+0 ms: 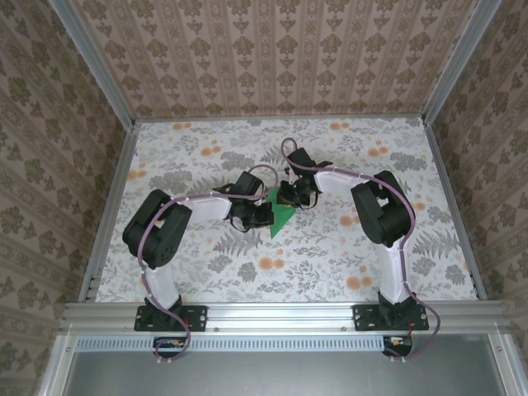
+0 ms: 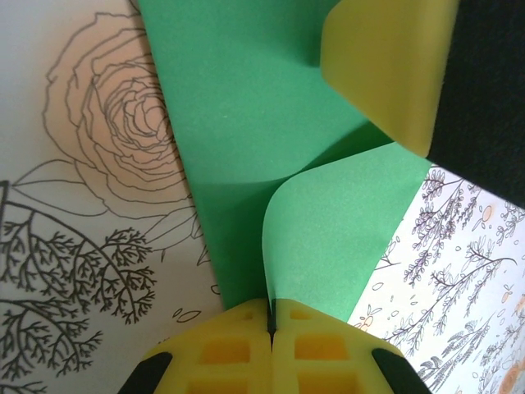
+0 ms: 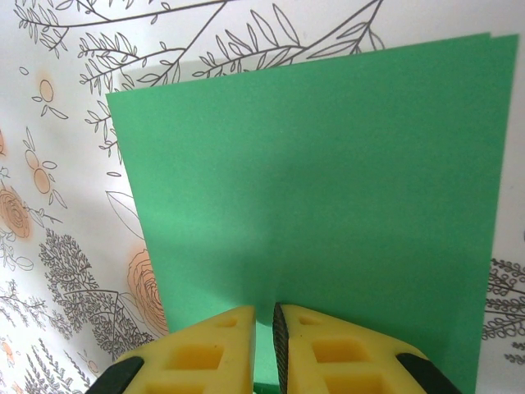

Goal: Fold a paper plane with a square sheet of paper (pick it up from the middle)
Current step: Third fold the triangle at the center of the table.

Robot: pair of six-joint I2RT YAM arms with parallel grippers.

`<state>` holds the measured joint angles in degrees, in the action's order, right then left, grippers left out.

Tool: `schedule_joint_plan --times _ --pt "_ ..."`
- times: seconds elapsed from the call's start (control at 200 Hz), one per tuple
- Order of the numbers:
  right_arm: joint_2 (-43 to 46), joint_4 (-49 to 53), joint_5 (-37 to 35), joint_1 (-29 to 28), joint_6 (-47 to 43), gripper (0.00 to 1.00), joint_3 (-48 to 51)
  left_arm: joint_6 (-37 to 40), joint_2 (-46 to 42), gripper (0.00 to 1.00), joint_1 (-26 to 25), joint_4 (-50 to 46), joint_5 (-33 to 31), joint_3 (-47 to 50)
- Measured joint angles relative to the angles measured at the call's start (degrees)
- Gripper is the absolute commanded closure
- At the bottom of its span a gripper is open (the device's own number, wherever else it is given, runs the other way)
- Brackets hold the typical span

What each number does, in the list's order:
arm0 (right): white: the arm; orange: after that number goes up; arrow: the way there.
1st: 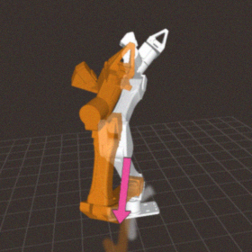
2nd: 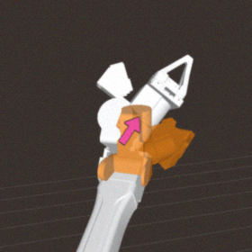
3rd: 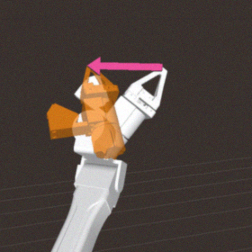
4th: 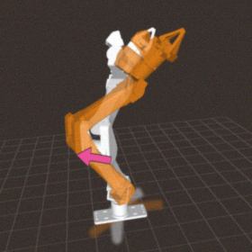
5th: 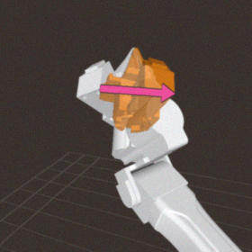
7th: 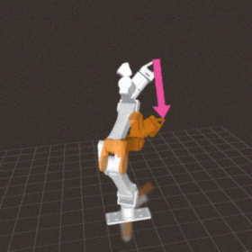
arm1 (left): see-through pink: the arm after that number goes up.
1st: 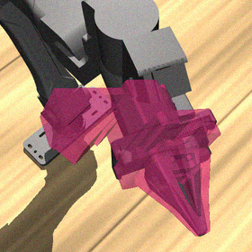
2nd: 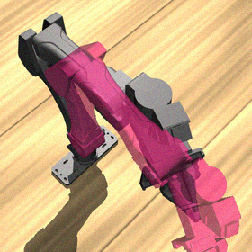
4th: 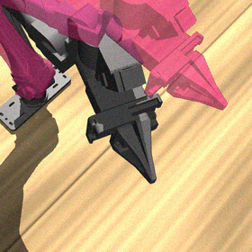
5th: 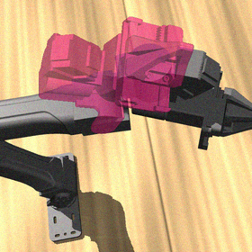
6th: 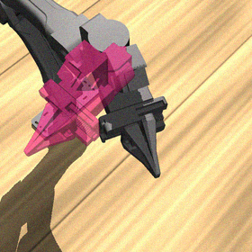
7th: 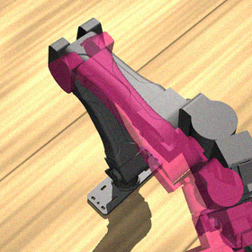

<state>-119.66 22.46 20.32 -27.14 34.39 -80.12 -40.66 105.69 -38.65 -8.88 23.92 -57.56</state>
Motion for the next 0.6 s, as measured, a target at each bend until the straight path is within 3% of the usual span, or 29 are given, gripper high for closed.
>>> schedule_joint_plan --times 0.285,0.405,0.6 --pt "1.5 -0.1 1.1 0.9 0.3 0.8 0.4 0.0 0.4 0.95 0.0 -1.6 -0.4 -1.0" --pt "8.1 -2.4 1.8 1.6 0.9 0.8 5.0 0.0 0.4 0.95 0.0 -1.8 -0.6 -1.1" --pt "17.5 -9.3 5.1 1.7 4.1 0.88 15.3 0.0 0.5 0.95 0.0 -2.6 -1.1 -1.5"
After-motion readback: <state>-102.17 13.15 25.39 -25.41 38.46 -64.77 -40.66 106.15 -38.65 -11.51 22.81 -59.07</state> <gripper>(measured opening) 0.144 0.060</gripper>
